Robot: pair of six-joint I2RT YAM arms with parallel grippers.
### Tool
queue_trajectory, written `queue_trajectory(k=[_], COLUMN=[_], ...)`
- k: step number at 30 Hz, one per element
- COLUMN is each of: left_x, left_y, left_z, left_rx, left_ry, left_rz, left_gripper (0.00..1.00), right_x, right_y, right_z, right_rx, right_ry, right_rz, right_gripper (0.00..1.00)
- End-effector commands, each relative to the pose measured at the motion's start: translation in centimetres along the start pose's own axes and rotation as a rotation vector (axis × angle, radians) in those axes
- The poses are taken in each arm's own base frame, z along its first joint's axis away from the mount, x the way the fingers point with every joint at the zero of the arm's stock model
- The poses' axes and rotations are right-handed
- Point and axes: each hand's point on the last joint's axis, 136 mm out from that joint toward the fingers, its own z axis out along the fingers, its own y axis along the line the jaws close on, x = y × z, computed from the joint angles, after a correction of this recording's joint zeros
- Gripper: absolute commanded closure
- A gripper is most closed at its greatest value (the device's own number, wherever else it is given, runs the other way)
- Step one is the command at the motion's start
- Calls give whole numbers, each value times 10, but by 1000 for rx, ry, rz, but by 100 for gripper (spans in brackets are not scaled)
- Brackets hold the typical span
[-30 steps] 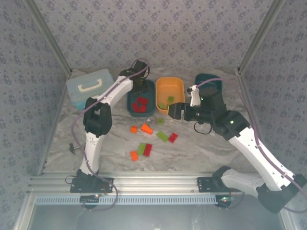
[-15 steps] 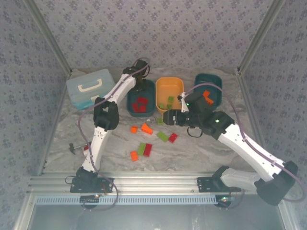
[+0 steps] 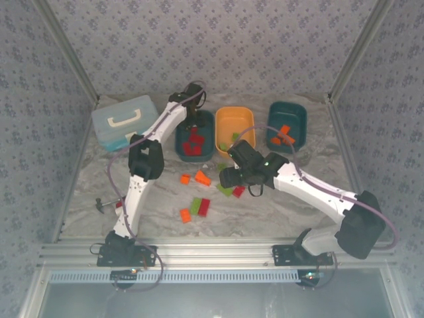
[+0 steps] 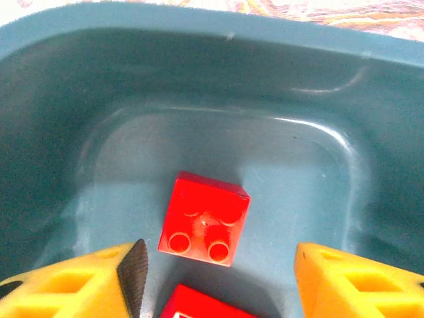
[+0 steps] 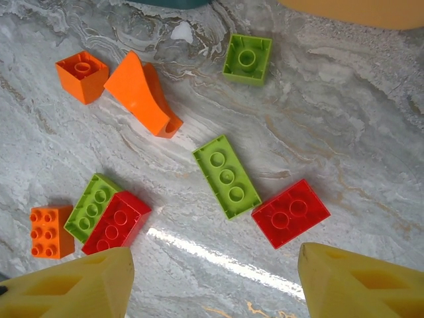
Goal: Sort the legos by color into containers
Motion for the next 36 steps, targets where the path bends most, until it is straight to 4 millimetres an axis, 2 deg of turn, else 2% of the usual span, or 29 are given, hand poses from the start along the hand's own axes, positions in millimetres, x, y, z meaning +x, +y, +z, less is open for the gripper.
queue_trajectory(k=[1, 4, 7, 11, 12, 13, 14, 18, 19, 24, 27, 30, 34, 36], left_x=[-29, -39, -47, -41, -34, -26, -16, 40, 53, 122, 156, 184, 210, 224], left_y=[-11, -16, -15, 14, 26, 37, 48, 95, 104, 153, 173, 182, 184, 193], left_z=[-68, -99, -143, -208, -226, -235, -253, -293, -296, -313, -319, -320, -319, -320], left_rx=[75, 115, 151, 165, 165, 161, 173, 163, 165, 121, 115, 155, 234, 222], left_ry=[-99, -143, -196, -257, -290, -308, -347, -426, -431, -461, -469, -464, -484, -487], left_rz=[-6, -21, -59, -183, -222, -251, -281, -364, -373, -411, -424, -420, -373, -363], left_gripper=[35, 35, 35, 34, 34, 34, 33, 31, 31, 31, 30, 30, 28, 27], right_x=[2, 1, 0, -2, 0, -10, -13, -23, -26, -41, -36, -31, -32, -32], right_y=[-3, 9, 25, 48, 52, 65, 71, 92, 94, 127, 137, 141, 146, 140], right_z=[-1, -3, -2, 9, 18, 17, 23, 45, 51, 77, 101, 121, 140, 146], right_rx=[38, 23, 9, -12, -16, -41, -42, 8, 33, 70, 110, 131, 146, 190], right_ry=[0, -13, -11, -3, 14, -5, -1, 13, 18, 21, 61, 97, 88, 87], right_rz=[-24, -68, -124, -163, -168, -170, -173, -177, -160, -78, 4, 113, 184, 213], right_gripper=[32, 32, 32, 32, 32, 32, 33, 27, 26, 26, 27, 29, 28, 27])
